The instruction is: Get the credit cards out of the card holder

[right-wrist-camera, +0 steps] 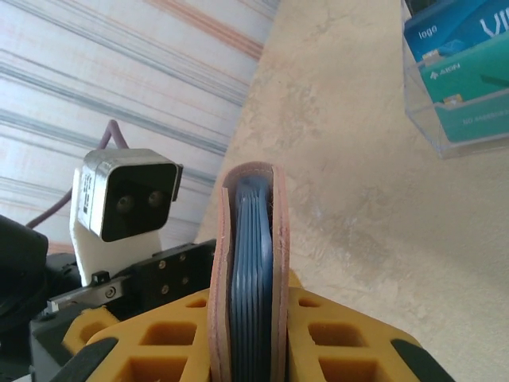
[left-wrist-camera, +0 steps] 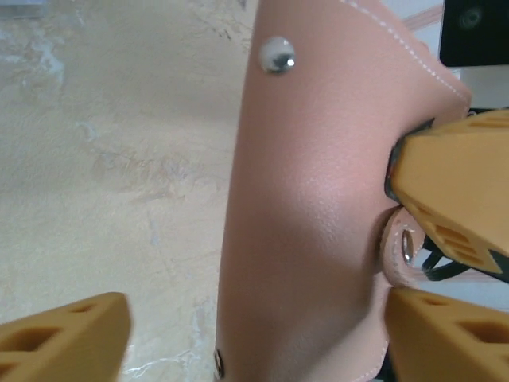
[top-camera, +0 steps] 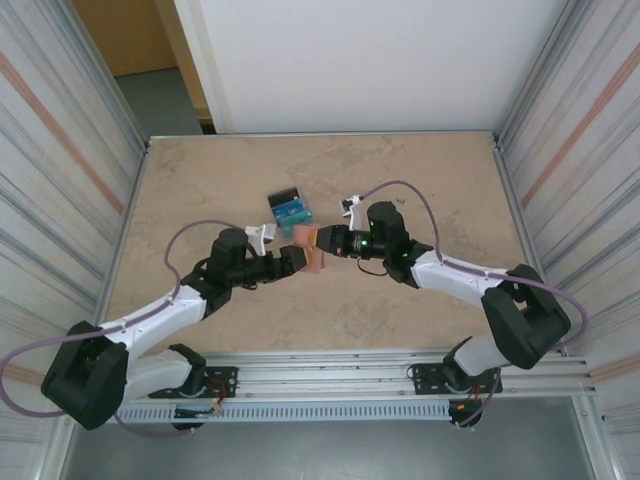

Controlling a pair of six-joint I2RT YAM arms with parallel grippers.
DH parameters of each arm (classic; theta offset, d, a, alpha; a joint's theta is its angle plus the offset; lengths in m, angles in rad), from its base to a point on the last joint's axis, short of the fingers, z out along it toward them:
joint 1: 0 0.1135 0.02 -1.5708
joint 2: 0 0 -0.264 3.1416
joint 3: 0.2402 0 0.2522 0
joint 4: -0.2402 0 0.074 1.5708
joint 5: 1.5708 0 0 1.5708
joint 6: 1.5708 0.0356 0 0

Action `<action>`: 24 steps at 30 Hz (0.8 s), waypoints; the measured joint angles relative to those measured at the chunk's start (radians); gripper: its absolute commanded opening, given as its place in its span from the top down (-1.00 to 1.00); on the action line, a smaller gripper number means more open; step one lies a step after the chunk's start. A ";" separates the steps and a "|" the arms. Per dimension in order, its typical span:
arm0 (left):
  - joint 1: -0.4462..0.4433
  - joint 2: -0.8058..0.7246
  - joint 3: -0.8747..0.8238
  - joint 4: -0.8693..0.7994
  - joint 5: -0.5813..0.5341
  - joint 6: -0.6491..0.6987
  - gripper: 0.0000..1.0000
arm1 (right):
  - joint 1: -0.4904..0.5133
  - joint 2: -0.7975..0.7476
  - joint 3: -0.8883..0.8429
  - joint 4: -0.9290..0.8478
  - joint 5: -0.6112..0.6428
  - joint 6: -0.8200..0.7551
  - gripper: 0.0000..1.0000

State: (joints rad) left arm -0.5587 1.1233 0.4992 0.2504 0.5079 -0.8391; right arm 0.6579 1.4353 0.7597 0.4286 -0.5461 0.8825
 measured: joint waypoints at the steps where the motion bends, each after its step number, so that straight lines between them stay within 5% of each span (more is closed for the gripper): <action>1: 0.004 -0.010 0.007 -0.007 0.003 0.018 -0.97 | -0.003 -0.014 0.009 -0.018 -0.004 -0.005 0.75; 15: 0.087 -0.095 0.063 0.043 0.218 0.201 -0.97 | -0.110 -0.120 0.097 -0.144 -0.215 -0.030 0.87; 24: 0.085 -0.085 0.063 0.192 0.342 0.206 -0.50 | -0.109 -0.120 0.144 -0.114 -0.369 0.008 0.88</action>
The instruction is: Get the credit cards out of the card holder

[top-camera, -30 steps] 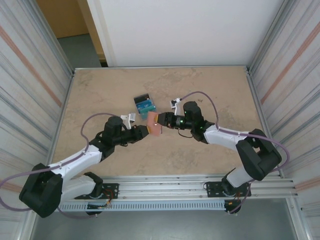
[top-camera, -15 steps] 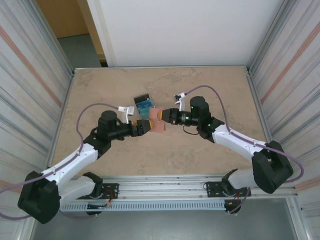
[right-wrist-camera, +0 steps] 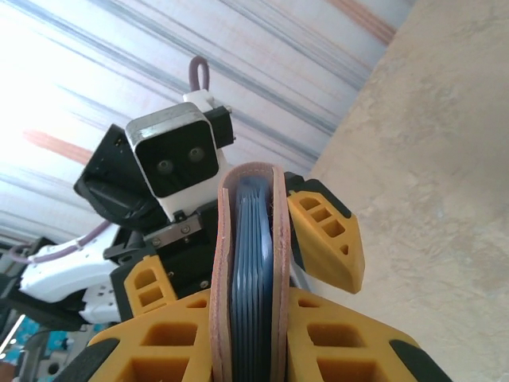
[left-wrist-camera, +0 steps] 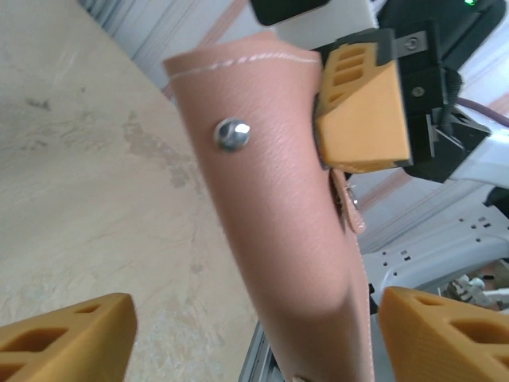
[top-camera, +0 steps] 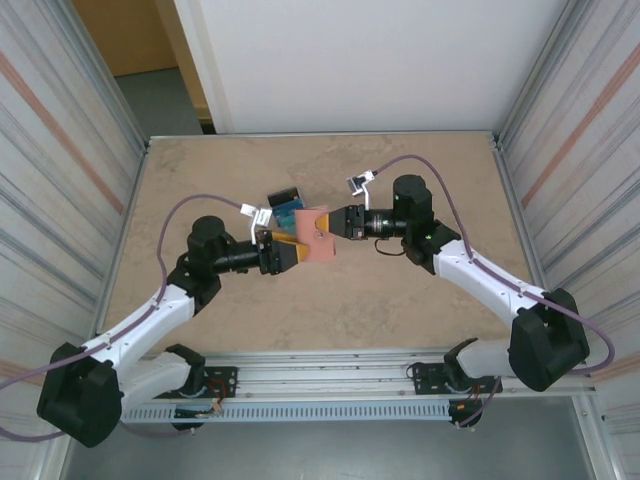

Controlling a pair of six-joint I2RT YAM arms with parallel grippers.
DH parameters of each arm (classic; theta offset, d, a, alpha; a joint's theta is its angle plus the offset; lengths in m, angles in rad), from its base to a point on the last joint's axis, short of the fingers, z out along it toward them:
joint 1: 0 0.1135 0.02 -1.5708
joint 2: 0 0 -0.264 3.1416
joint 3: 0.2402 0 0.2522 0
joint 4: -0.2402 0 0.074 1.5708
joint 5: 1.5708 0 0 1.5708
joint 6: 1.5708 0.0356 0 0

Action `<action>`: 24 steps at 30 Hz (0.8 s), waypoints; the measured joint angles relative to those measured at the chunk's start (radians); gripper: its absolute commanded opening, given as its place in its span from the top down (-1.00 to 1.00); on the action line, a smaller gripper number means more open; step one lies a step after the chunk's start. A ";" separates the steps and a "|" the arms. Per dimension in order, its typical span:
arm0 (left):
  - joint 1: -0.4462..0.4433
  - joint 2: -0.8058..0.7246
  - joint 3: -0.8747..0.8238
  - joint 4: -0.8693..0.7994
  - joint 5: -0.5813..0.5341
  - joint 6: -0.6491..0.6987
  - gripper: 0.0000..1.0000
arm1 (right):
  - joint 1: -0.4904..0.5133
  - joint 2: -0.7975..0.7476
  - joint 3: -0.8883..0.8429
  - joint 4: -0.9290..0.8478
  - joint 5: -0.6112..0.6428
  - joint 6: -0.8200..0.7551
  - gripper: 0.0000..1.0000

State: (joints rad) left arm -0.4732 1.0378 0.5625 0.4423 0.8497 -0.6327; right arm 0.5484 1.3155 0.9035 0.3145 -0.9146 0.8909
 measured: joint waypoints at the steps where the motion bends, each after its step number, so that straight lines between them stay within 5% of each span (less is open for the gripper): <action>1: 0.000 0.000 0.000 0.017 0.007 0.001 -0.47 | 0.000 0.000 0.000 0.005 -0.008 0.010 0.88; 12: -0.059 0.013 -0.002 0.116 0.020 -0.014 0.30 | 0.050 0.040 0.000 0.124 -0.029 0.086 0.88; 18: -0.059 0.013 -0.006 0.114 0.009 -0.039 0.75 | 0.050 0.047 0.003 0.122 -0.023 0.058 0.44; 24: -0.066 0.011 -0.008 0.078 -0.024 -0.017 0.95 | 0.069 -0.011 0.050 -0.111 0.116 -0.074 0.01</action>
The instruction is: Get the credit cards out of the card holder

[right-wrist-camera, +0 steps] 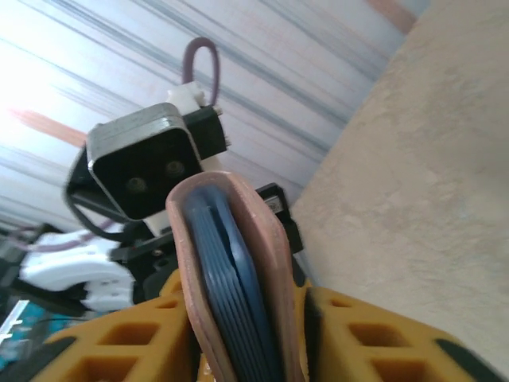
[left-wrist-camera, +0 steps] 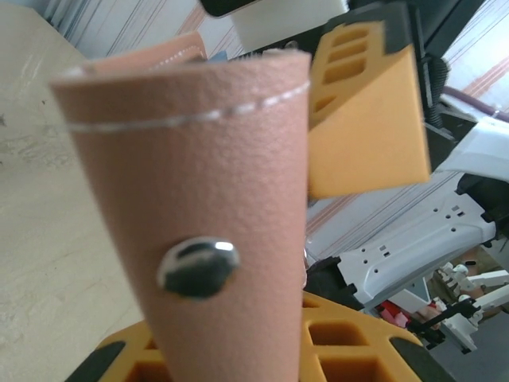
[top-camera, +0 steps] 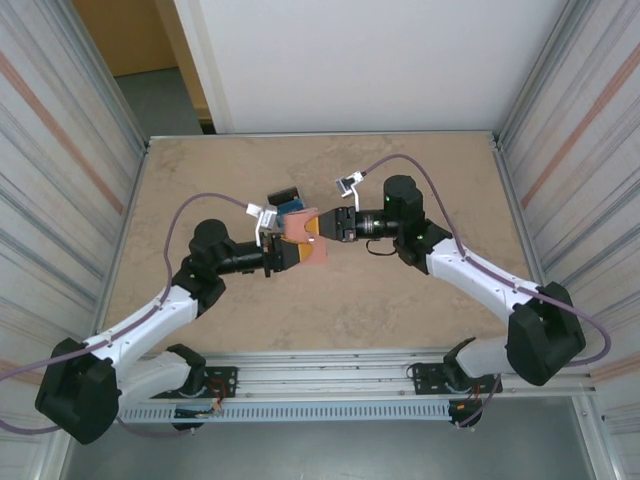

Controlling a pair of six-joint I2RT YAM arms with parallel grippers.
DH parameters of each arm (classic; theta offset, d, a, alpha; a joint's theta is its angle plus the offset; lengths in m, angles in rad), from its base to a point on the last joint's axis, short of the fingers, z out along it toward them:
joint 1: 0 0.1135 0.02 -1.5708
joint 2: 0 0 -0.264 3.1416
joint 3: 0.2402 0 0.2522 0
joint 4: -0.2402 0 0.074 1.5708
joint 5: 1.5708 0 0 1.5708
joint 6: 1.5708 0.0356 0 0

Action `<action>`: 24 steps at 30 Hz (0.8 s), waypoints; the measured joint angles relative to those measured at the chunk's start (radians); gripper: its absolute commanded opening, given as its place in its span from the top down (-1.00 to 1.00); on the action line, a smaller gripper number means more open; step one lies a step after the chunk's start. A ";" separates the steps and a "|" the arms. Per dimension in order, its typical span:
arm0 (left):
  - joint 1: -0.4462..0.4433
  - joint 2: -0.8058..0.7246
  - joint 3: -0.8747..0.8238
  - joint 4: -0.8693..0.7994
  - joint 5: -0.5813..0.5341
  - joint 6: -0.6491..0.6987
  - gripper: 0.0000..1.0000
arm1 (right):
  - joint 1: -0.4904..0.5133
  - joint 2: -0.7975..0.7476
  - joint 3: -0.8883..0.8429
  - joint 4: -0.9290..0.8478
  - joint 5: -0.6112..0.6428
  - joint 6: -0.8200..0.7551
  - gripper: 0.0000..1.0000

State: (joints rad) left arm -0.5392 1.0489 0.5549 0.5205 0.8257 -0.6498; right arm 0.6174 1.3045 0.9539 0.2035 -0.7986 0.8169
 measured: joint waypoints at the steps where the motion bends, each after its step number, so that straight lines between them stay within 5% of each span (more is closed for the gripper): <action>1: 0.000 0.000 0.000 -0.003 0.000 0.002 0.96 | 0.000 -0.017 0.000 -0.027 0.022 -0.018 -0.01; 18: -0.008 0.002 0.024 -0.034 0.099 0.011 1.00 | -0.002 -0.077 0.030 -0.207 0.064 -0.288 -0.09; 21: -0.020 0.014 0.038 -0.046 0.117 0.011 1.00 | -0.002 -0.079 0.033 -0.203 0.045 -0.305 0.13; 24: -0.031 0.029 0.048 -0.060 0.119 0.011 0.91 | 0.000 -0.078 0.037 -0.194 0.019 -0.311 0.56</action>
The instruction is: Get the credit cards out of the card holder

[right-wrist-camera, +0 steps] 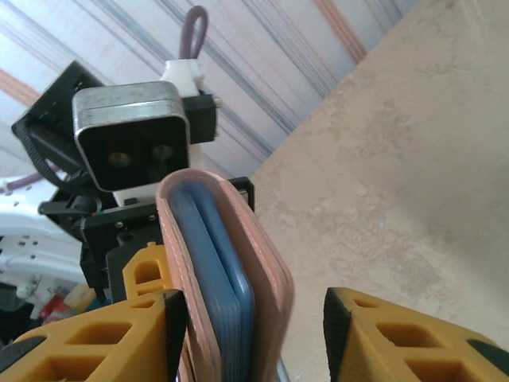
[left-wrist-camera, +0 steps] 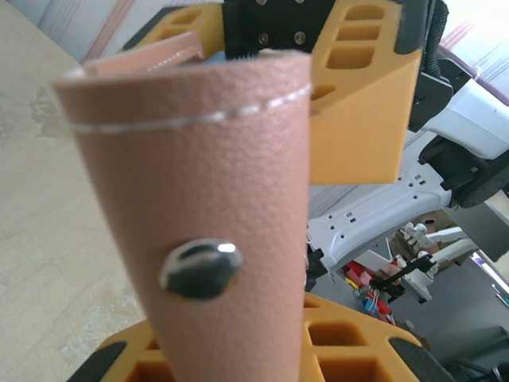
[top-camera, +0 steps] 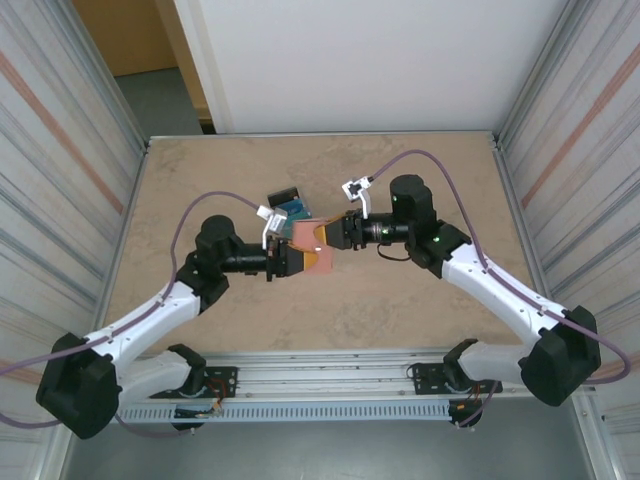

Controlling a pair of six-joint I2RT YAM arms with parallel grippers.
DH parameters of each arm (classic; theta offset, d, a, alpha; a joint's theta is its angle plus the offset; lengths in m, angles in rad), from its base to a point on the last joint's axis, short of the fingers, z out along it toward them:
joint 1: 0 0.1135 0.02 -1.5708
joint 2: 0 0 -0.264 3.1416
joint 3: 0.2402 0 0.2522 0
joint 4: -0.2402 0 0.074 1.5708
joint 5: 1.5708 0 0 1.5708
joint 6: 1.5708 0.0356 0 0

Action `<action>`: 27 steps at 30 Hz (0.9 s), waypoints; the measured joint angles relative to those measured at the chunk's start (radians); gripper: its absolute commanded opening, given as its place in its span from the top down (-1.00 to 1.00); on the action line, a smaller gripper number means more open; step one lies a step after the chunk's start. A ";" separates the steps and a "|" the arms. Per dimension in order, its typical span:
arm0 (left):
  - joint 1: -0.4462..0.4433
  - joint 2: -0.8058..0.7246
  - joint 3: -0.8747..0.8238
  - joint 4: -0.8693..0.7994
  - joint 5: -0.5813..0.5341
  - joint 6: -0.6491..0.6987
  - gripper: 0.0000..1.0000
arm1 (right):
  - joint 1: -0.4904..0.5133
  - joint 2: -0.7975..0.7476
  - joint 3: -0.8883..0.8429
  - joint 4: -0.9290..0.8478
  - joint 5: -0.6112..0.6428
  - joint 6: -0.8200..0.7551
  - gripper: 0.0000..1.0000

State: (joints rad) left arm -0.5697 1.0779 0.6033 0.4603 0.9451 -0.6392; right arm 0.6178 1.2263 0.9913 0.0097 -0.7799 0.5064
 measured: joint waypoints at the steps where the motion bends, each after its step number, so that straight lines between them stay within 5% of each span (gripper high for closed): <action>1: 0.000 0.002 0.001 -0.003 -0.001 0.000 0.77 | 0.002 0.000 0.002 0.003 -0.006 -0.002 0.67; 7: -0.001 -0.004 -0.002 -0.015 -0.008 0.011 0.28 | 0.001 0.000 0.004 0.006 -0.008 0.001 0.96; 21: 0.021 -0.140 -0.109 -0.002 -0.030 0.014 0.17 | -0.069 0.014 -0.012 0.153 -0.040 0.176 1.00; 27: 0.053 -0.149 -0.122 0.045 -0.028 -0.021 -0.15 | -0.068 0.036 -0.013 0.206 -0.059 0.199 1.00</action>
State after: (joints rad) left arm -0.5167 0.9287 0.4812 0.5053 0.9169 -0.6601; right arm 0.5495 1.2621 0.9783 0.2161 -0.8387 0.7052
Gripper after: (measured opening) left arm 0.541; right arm 0.183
